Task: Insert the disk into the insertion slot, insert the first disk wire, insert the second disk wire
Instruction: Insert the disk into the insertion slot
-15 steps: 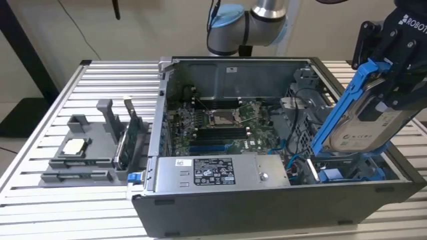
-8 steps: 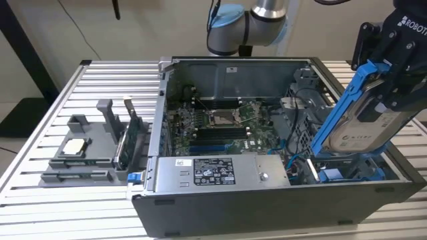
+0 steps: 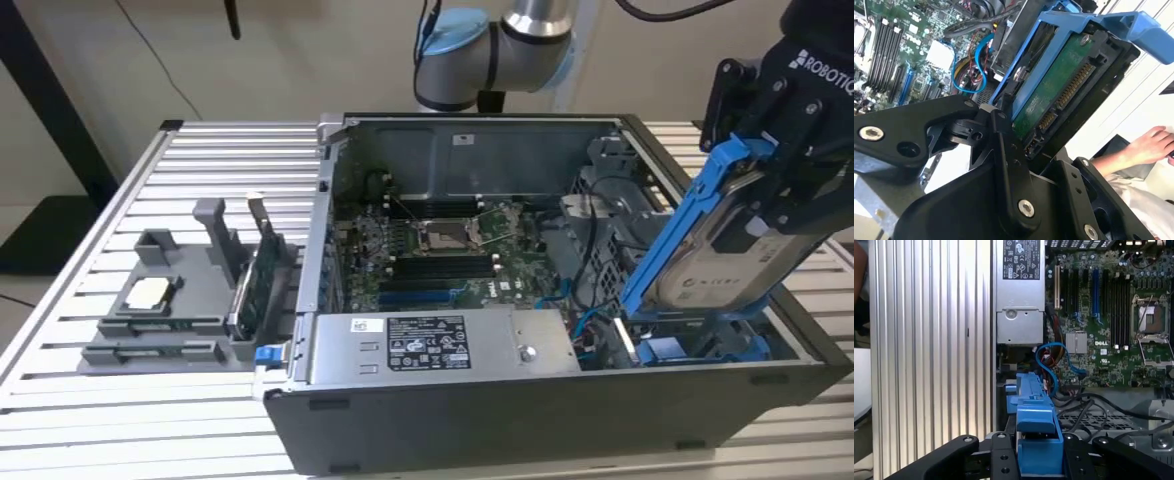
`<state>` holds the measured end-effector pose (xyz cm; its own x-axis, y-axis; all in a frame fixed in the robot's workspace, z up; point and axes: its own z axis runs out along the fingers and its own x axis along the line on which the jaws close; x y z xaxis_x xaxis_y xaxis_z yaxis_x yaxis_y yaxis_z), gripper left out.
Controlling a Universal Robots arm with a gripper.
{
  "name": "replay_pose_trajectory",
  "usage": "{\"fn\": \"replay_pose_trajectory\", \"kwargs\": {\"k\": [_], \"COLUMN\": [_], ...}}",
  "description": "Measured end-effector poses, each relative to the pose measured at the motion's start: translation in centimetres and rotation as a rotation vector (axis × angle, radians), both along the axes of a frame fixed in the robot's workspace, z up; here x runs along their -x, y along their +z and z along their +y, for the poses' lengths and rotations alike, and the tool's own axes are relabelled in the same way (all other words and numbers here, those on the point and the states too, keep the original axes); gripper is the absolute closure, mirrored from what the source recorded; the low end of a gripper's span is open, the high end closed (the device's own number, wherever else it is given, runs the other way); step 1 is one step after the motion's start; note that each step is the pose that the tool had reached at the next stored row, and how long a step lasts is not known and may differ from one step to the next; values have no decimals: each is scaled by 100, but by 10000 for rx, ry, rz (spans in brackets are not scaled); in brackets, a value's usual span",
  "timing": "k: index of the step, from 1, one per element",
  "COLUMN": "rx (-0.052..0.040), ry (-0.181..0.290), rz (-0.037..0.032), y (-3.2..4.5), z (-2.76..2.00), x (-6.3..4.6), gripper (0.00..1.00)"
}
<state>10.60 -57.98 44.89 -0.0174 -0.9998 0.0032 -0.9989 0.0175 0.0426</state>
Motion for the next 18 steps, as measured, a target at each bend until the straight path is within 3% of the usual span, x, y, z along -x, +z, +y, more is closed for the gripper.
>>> {"fn": "replay_pose_trajectory", "kwargs": {"k": [6, 18], "rx": [-27, -168], "ry": [0, 1], "rz": [0, 1], "y": [-84, -244], "z": [0, 46], "x": [-95, -174], "gripper": [67, 67]}}
